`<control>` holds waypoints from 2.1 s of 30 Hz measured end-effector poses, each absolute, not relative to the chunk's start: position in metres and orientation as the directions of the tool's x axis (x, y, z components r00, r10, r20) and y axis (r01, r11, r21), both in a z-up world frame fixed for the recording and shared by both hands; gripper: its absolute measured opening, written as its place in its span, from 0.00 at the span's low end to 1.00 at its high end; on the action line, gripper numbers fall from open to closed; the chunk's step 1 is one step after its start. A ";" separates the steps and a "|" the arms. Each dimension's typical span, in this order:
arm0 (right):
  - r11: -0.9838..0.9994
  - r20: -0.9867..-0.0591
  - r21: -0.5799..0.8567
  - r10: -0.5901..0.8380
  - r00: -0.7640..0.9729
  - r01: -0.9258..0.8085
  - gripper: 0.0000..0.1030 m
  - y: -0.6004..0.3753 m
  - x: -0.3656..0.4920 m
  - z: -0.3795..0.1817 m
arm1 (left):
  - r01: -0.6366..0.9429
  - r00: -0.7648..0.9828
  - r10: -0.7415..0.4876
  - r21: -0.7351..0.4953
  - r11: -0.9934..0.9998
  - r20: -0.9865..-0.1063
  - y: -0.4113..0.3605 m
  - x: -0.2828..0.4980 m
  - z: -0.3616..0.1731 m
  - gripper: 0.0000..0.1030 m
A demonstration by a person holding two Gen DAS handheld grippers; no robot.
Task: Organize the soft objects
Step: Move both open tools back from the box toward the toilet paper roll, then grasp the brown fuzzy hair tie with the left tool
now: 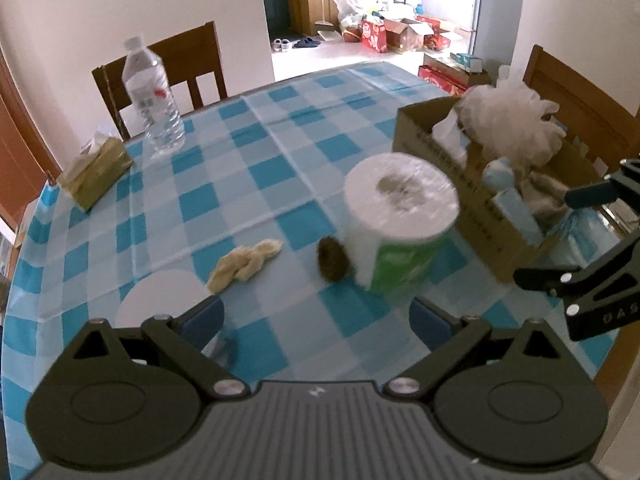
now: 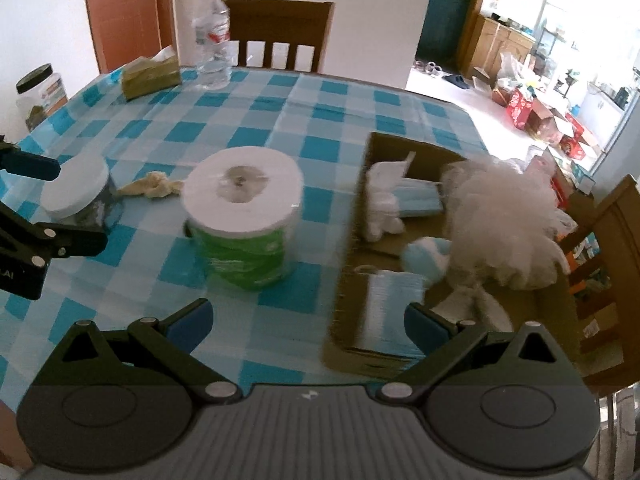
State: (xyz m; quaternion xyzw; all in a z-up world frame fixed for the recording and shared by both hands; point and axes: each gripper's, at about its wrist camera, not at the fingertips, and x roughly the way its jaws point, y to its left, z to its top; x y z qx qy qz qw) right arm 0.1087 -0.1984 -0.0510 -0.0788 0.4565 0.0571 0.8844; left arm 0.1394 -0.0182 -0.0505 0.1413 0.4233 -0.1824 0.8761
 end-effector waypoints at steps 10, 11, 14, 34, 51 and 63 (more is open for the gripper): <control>0.983 -0.841 -0.071 0.033 0.540 -0.170 1.00 -0.142 0.112 -0.064 | 0.505 0.554 -0.227 0.107 0.856 -0.801 0.038 0.148 -0.062 0.96; 0.984 -0.842 -0.066 0.034 0.539 -0.166 1.00 -0.138 0.111 -0.065 | 0.524 0.550 -0.234 0.113 0.844 -0.802 0.040 0.149 -0.063 0.96; 0.984 -0.843 -0.057 0.042 0.536 -0.168 1.00 -0.131 0.109 -0.066 | 0.592 0.539 -0.255 0.146 0.793 -0.803 0.042 0.151 -0.063 0.96; 0.912 -0.882 0.029 0.216 0.418 -0.410 1.00 -0.134 0.130 -0.116 | 0.892 0.371 -0.326 0.236 0.385 -0.870 -0.021 0.202 -0.102 0.83; 0.899 -0.895 0.130 0.288 0.340 -0.419 1.00 -0.135 0.143 -0.136 | 0.963 0.268 -0.317 0.245 0.110 -0.910 -0.052 0.241 -0.144 0.68; 0.878 -0.906 0.112 0.283 0.316 -0.465 1.00 -0.129 0.150 -0.140 | 0.981 0.185 -0.356 0.195 0.008 -0.916 -0.056 0.252 -0.151 0.50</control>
